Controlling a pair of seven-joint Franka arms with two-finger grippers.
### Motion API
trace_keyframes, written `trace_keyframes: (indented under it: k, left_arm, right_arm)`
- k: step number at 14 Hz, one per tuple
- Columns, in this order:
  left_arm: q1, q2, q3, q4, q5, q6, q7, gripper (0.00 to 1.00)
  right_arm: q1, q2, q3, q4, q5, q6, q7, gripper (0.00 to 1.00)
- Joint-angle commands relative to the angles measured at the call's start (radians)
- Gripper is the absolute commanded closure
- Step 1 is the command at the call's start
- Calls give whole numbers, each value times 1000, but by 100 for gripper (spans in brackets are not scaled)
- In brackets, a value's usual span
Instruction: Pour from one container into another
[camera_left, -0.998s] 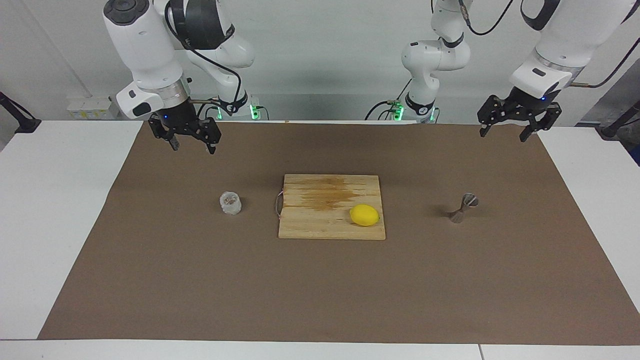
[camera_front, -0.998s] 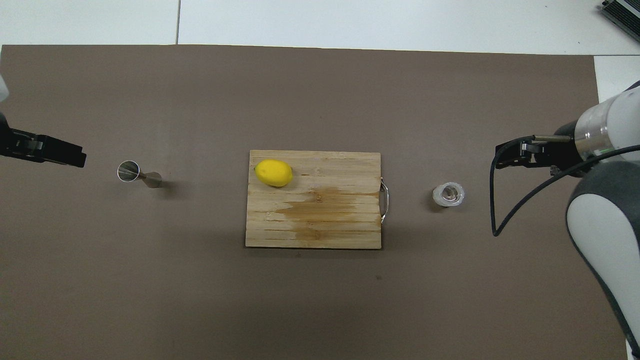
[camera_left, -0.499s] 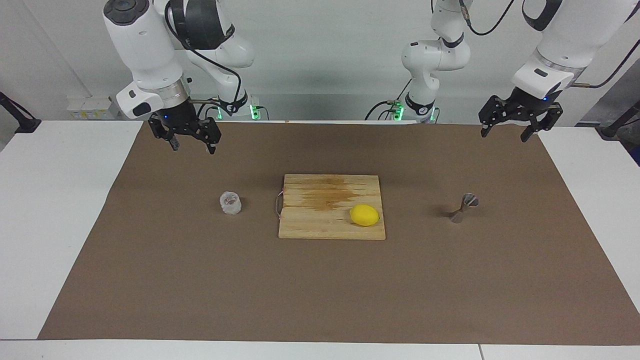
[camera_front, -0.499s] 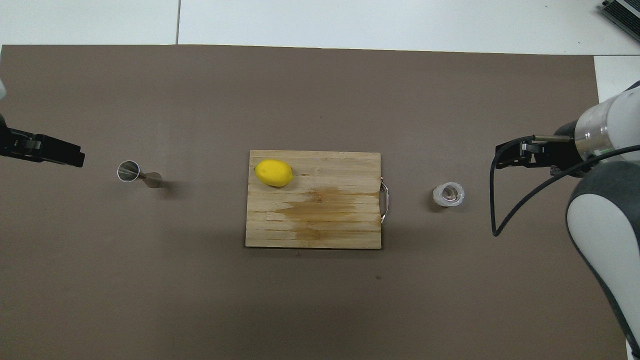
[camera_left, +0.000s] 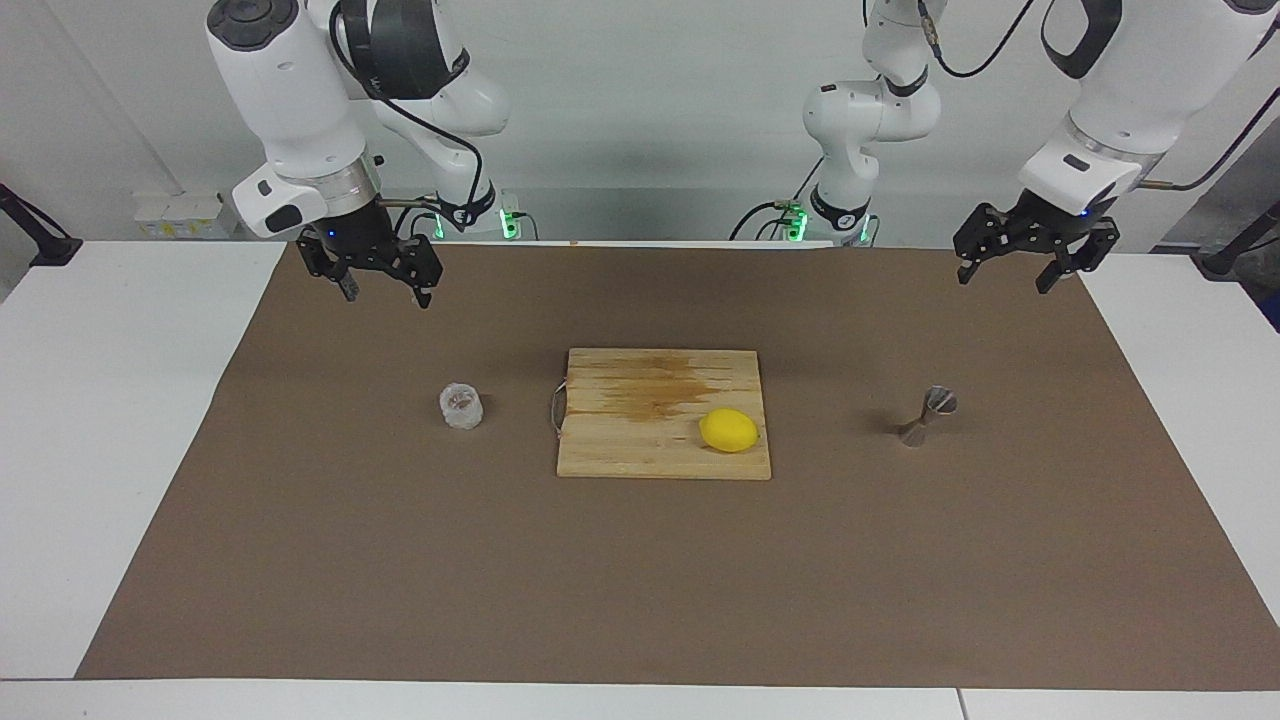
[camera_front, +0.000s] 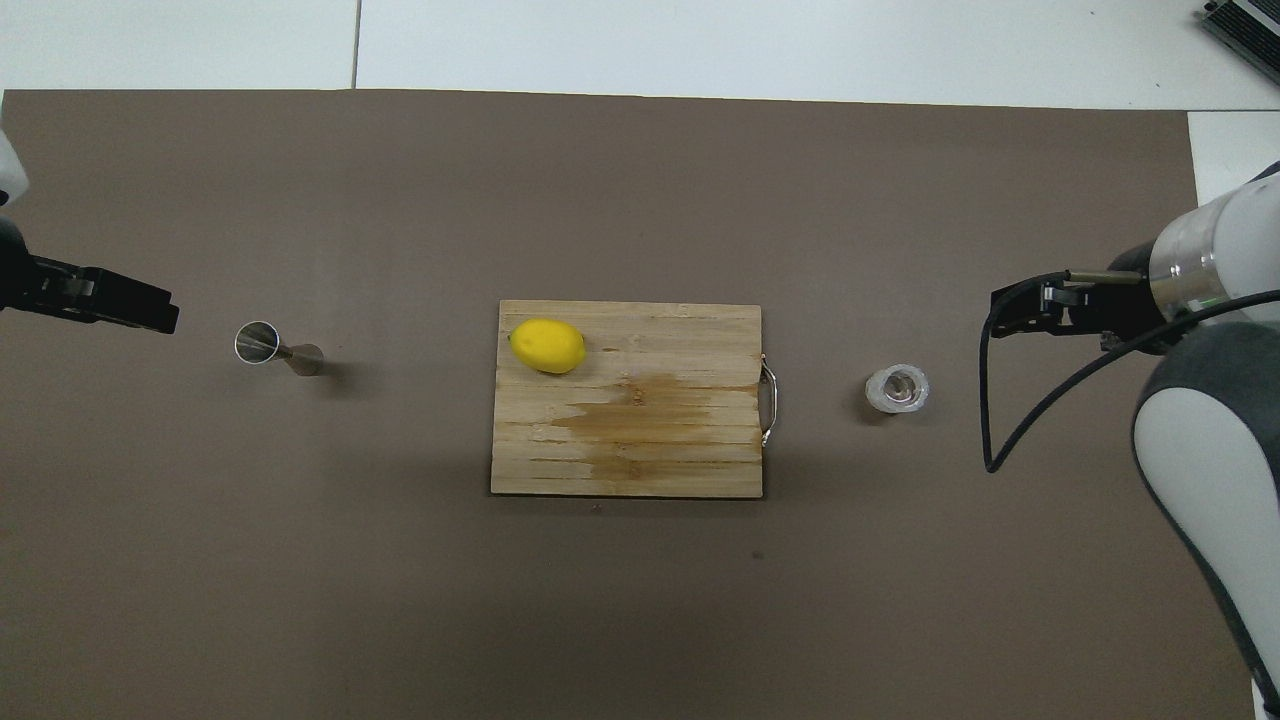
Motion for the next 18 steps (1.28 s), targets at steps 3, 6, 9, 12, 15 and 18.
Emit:
trace_keyframes:
  k: [3, 6, 9, 12, 15, 18]
  left_arm:
    - [161, 100, 1, 7, -193, 7, -175, 0]
    - [260, 166, 1, -8, -270, -3, -230, 0]
    - [339, 245, 0, -32, -394, -25, -336, 0]
    - [396, 324, 0, -45, -496, -59, -443, 0]
    - [406, 371, 0, -57, -516, -54, -575, 0]
    - [451, 448, -2, -63, -625, -56, -676, 0]
  right_arm:
    - [-11, -16, 8, -16, 2, 4, 13, 0]
    - [-11, -16, 8, -16, 2, 4, 13, 0]
    - [-11, -16, 8, -16, 2, 4, 13, 0]
    - [-11, -16, 8, -16, 2, 4, 13, 0]
    - [-11, -18, 8, -16, 2, 4, 13, 0]
    - [-11, -16, 8, -16, 2, 4, 13, 0]
